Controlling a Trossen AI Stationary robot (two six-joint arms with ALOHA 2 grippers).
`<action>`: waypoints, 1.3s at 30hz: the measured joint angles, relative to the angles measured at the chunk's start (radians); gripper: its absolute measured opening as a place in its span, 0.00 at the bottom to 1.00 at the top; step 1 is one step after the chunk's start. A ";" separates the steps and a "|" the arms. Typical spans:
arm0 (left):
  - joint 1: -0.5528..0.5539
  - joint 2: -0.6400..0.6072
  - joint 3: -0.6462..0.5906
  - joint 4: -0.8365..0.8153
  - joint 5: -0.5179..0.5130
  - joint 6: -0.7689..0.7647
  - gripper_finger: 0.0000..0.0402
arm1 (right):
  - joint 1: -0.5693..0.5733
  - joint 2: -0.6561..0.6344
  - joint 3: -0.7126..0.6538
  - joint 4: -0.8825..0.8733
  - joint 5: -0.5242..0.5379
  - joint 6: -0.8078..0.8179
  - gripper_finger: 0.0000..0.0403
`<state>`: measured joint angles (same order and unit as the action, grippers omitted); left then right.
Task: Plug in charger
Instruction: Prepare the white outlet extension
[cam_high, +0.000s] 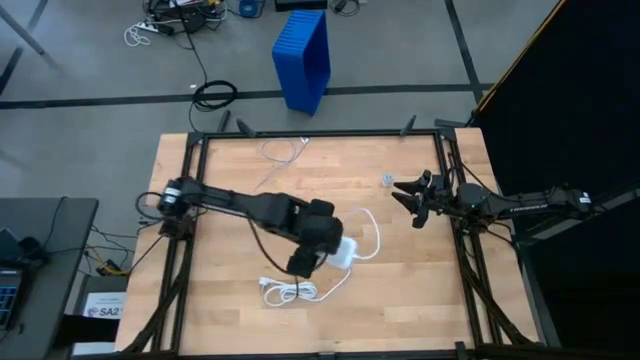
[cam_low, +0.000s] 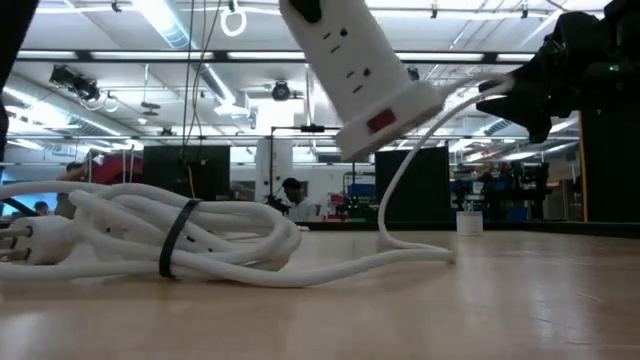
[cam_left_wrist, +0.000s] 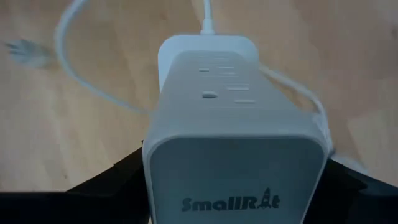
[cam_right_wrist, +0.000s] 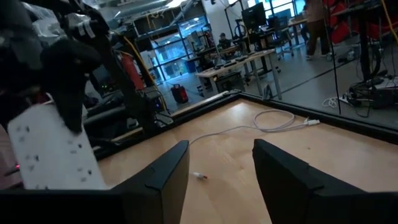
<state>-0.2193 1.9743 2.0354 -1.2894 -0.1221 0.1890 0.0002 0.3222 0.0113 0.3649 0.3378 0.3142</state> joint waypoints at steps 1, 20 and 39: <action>0.011 0.014 0.013 -0.043 -0.001 -0.006 0.69 | 0.000 0.000 0.000 0.000 0.000 0.001 0.40; 0.210 0.144 0.031 0.086 0.146 0.069 0.69 | -0.009 0.000 0.000 0.008 0.000 -0.004 0.34; 0.137 0.143 0.300 -0.024 0.153 0.055 0.69 | 0.001 0.000 0.000 0.051 -0.041 -0.019 0.39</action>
<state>-0.0827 2.1178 2.3352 -1.3132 0.0310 0.2435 0.0011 0.3225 0.0113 0.4154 0.2967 0.2951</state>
